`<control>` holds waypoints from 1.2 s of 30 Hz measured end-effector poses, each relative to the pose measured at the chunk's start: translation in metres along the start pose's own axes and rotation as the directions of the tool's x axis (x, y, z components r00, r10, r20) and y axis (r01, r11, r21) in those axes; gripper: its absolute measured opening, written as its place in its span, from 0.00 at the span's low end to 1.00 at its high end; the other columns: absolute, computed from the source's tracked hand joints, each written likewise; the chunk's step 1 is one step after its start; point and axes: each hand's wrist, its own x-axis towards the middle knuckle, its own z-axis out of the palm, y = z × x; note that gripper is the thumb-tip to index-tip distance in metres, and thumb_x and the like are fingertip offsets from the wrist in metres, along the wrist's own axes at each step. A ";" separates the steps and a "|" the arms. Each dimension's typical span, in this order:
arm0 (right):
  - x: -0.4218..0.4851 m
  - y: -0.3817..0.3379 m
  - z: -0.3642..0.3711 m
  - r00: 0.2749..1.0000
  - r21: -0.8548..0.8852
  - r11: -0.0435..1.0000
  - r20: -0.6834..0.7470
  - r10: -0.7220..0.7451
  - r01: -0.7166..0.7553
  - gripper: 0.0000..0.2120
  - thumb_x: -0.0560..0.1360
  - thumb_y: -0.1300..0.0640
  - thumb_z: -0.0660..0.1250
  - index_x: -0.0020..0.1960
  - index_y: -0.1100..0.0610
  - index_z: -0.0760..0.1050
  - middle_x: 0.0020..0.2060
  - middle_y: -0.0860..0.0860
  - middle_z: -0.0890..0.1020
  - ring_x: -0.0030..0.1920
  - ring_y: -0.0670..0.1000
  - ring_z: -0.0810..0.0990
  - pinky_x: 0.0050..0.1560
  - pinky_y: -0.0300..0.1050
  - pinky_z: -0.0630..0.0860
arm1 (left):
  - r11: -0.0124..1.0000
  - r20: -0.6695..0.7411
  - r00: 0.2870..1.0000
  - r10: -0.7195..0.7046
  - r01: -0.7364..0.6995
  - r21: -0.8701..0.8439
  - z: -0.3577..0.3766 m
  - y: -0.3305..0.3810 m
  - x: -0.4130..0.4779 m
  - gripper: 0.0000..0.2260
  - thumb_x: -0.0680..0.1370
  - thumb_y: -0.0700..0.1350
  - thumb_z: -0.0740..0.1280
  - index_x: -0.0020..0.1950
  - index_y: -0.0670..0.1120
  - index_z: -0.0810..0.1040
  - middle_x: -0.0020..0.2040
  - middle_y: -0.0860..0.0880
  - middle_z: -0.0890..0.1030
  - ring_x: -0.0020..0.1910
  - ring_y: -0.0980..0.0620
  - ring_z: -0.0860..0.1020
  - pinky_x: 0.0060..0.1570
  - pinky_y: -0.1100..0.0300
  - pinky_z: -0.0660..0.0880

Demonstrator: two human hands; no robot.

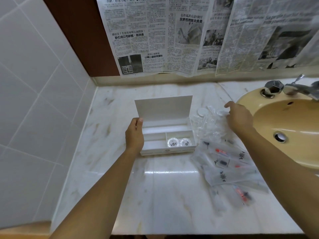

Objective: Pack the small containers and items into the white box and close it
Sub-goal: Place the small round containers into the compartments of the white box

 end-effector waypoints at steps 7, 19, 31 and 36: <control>-0.045 -0.047 -0.040 0.992 0.556 0.826 -0.024 0.124 -0.090 0.09 0.72 0.59 0.72 0.53 0.54 0.83 0.43 0.48 0.84 0.44 0.45 0.80 0.46 0.36 0.73 | 1.000 0.013 1.000 -0.011 0.011 -0.016 0.000 0.000 0.000 0.13 0.85 0.53 0.55 0.53 0.47 0.75 0.42 0.50 0.77 0.38 0.57 0.71 0.39 0.67 0.68; -0.113 -0.124 -0.004 0.956 0.587 0.808 0.204 -0.212 0.054 0.03 0.69 0.54 0.76 0.42 0.50 0.85 0.36 0.43 0.83 0.34 0.40 0.76 0.42 0.38 0.73 | 0.999 0.012 0.999 -0.033 0.034 -0.034 -0.001 0.002 -0.001 0.13 0.85 0.53 0.56 0.51 0.47 0.75 0.41 0.50 0.75 0.38 0.55 0.70 0.39 0.63 0.68; -0.098 -0.120 -0.009 0.974 0.384 0.904 0.045 -0.223 0.189 0.08 0.74 0.50 0.68 0.42 0.51 0.84 0.37 0.45 0.86 0.42 0.49 0.83 0.46 0.47 0.77 | 0.998 0.020 0.999 -0.044 0.045 -0.036 -0.001 0.004 -0.002 0.13 0.85 0.53 0.55 0.55 0.47 0.75 0.44 0.54 0.76 0.41 0.58 0.73 0.40 0.71 0.68; -0.049 -0.087 -0.017 0.998 0.383 0.923 -0.052 -0.019 0.037 0.09 0.74 0.54 0.65 0.47 0.53 0.84 0.41 0.48 0.86 0.44 0.53 0.82 0.42 0.46 0.76 | 0.999 0.012 0.999 -0.040 0.041 -0.036 -0.001 0.002 -0.001 0.12 0.85 0.53 0.55 0.54 0.49 0.75 0.45 0.53 0.78 0.42 0.59 0.74 0.41 0.71 0.68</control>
